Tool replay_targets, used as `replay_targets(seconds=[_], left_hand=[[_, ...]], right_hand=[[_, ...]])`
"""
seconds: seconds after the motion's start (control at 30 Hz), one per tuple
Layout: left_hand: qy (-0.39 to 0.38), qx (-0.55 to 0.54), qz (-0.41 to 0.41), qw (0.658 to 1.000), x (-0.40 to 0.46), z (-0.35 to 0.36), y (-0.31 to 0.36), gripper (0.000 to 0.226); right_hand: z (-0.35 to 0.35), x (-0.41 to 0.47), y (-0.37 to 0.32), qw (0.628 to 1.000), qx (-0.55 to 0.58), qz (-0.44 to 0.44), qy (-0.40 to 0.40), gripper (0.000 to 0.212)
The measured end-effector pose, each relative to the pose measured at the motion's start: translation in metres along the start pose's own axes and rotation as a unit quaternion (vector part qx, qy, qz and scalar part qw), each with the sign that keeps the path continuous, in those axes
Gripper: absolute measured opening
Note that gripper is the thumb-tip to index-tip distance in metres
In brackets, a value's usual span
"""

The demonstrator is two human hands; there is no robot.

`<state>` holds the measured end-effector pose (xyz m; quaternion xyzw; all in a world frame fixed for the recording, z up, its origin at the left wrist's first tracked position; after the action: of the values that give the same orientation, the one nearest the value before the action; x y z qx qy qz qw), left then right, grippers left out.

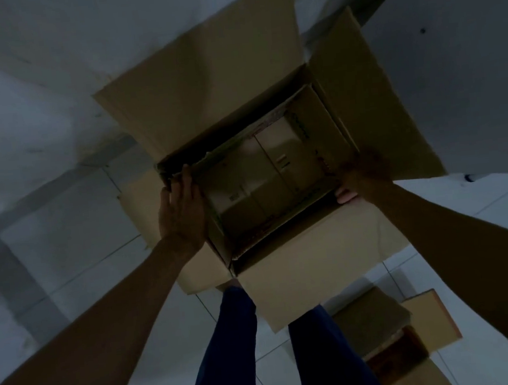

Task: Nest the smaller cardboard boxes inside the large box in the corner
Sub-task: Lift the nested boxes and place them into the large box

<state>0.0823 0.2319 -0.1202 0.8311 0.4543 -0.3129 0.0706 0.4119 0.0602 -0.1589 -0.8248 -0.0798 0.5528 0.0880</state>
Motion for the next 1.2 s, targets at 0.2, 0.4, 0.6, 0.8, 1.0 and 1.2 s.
replay_targets(seconds=[0.2,0.4,0.6,0.8,1.0,1.2], left_hand=[[0.006,0.014,0.019,1.000,0.001,-0.011,-0.002,0.069],[0.017,-0.013,0.022,1.000,-0.004,-0.016,0.003,0.067],[0.016,-0.011,0.039,0.999,-0.009,-0.016,0.015,0.060],[0.039,-0.017,0.047,0.998,-0.010,-0.020,0.022,0.053],[-0.018,-0.043,-0.030,0.998,0.002,-0.018,0.001,0.060],[0.039,-0.044,0.110,0.992,0.003,-0.029,0.031,0.028]], right_hand=[[0.020,-0.026,-0.008,0.997,-0.045,-0.004,-0.058,0.034],[0.022,-0.037,-0.014,0.990,-0.122,-0.074,0.003,0.034],[0.030,-0.045,-0.014,0.981,-0.169,-0.095,0.008,0.034],[0.031,-0.052,-0.007,0.981,-0.154,-0.114,0.021,0.037],[0.031,-0.059,-0.005,0.977,-0.167,-0.123,0.045,0.042],[0.037,-0.057,-0.007,0.977,-0.176,-0.112,0.039,0.039]])
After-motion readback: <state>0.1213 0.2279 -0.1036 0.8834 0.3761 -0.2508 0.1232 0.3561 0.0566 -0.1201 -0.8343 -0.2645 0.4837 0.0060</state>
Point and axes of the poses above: each hand's wrist, its own x-axis towards the middle knuckle, its own z-axis out of the palm, y = z × x, the point moved 9 cm from there along x, towards the middle knuckle, and after that the axes turned 7 degrees about -z, right-handed, at the moved point
